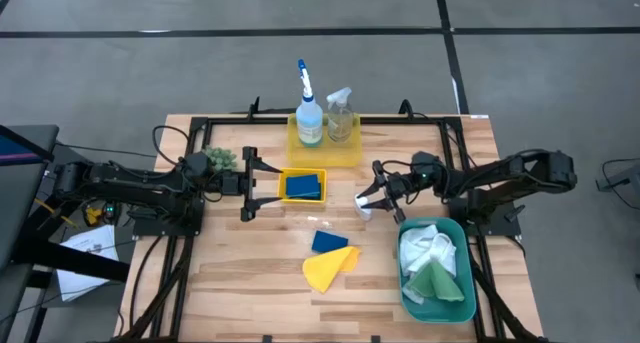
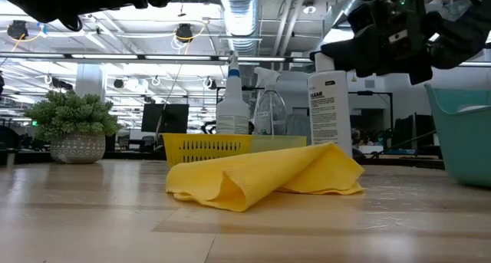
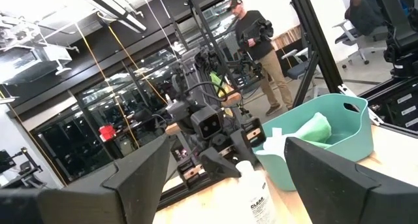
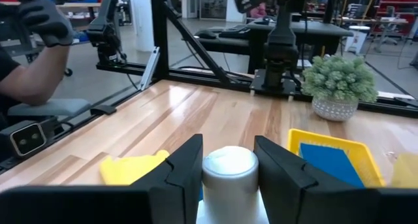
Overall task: Pick & Place Kitchen Items
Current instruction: Put the plastic restorer bottle into the top yellow bin
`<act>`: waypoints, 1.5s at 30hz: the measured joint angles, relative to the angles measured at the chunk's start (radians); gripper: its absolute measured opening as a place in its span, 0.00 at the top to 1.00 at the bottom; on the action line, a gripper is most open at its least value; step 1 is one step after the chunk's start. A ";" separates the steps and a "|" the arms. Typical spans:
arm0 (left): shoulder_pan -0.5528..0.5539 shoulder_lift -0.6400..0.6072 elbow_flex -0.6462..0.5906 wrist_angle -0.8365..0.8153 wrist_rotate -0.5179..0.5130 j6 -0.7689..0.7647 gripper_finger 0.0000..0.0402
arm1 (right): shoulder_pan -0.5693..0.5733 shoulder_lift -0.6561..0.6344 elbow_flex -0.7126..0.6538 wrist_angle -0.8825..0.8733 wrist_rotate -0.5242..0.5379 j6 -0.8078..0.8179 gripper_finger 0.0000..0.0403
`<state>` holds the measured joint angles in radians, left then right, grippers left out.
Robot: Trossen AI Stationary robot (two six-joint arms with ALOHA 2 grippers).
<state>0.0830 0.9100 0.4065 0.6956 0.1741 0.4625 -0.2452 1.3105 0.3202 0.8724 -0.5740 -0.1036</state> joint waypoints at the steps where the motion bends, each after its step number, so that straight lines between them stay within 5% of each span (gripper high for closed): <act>1: 0.000 0.000 0.000 0.000 0.000 0.000 0.26 | -0.003 0.011 0.001 0.008 -0.001 0.001 0.71; 26: 0.000 0.000 0.000 -0.008 0.000 0.000 0.26 | -0.060 0.036 -0.005 0.035 -0.031 0.017 0.59; 33: 0.000 0.000 0.000 -0.008 0.000 0.000 0.26 | -0.104 0.036 -0.005 0.102 -0.092 0.131 0.54; 45: 0.000 0.000 0.000 -0.008 0.000 0.000 0.26 | -0.214 -0.047 -0.003 0.324 -0.186 0.551 0.48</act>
<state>0.0834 0.9100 0.4065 0.6880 0.1739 0.4625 -0.4593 1.2639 0.3168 1.1961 -0.7604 0.4471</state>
